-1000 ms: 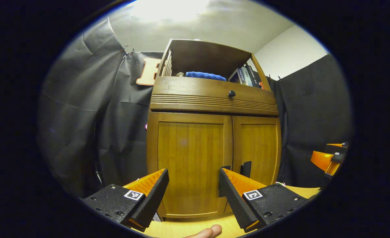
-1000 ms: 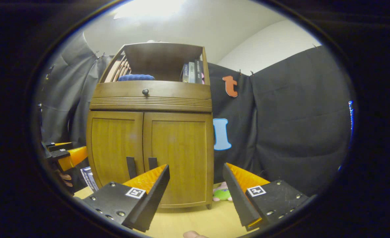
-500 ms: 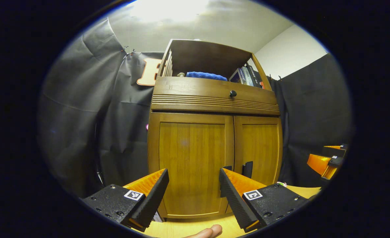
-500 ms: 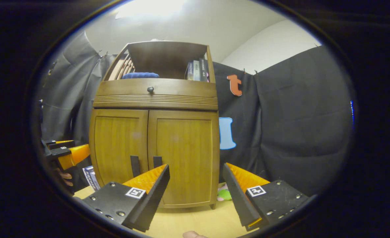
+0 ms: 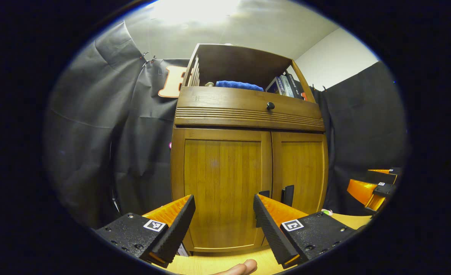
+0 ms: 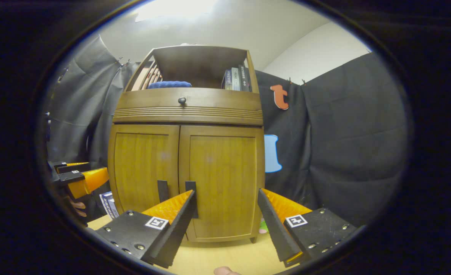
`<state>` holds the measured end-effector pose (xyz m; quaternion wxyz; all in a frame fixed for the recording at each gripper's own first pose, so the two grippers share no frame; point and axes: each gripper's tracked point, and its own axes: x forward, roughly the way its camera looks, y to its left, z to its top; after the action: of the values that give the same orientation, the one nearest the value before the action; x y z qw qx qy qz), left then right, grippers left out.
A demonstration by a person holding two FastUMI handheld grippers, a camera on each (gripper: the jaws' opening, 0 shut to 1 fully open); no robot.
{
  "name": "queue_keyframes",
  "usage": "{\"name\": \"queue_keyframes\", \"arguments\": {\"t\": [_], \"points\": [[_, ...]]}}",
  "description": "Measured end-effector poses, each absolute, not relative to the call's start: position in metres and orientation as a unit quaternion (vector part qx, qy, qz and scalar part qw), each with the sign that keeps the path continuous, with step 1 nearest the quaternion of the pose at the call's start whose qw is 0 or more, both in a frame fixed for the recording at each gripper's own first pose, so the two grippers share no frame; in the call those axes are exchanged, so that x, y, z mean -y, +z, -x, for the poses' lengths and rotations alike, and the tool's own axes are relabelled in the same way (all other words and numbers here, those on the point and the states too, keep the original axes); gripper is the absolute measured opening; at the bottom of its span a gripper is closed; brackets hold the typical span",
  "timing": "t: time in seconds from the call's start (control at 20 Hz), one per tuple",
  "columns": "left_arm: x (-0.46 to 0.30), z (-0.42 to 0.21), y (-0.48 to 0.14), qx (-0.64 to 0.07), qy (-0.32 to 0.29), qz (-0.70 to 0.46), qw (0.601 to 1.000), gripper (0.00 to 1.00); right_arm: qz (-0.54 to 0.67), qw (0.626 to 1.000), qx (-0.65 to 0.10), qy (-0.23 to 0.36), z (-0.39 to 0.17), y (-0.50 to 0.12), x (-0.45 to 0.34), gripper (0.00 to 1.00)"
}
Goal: Open the right door of the double-door shoe cabinet with the right hand, and open the left door with the left hand.
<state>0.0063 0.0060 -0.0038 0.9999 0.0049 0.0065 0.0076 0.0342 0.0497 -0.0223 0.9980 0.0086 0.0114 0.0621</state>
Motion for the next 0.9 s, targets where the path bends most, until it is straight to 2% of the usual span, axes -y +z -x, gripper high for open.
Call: {"name": "queue_keyframes", "arguments": {"t": [0.45, 0.5, 0.55, 0.9], "points": [[-0.008, -0.007, -0.002, -0.002, 0.010, -0.009, 1.000, 0.91, 0.024, 0.988, -0.048, 0.144, -0.098, -0.066, -0.142, 0.96], [-0.009, -0.006, -0.002, -0.003, 0.010, -0.011, 1.000, 0.91, 0.030, 0.988, -0.052, 0.145, -0.104, -0.072, -0.148, 0.99], [-0.010, -0.006, -0.002, -0.003, 0.011, -0.012, 1.000, 0.91, 0.030, 0.988, -0.056, 0.141, -0.110, -0.079, -0.151, 0.94], [-0.012, -0.008, -0.002, -0.001, 0.015, -0.011, 1.000, 0.91, 0.012, 0.988, -0.099, 0.117, -0.163, -0.119, -0.161, 0.95]]}}
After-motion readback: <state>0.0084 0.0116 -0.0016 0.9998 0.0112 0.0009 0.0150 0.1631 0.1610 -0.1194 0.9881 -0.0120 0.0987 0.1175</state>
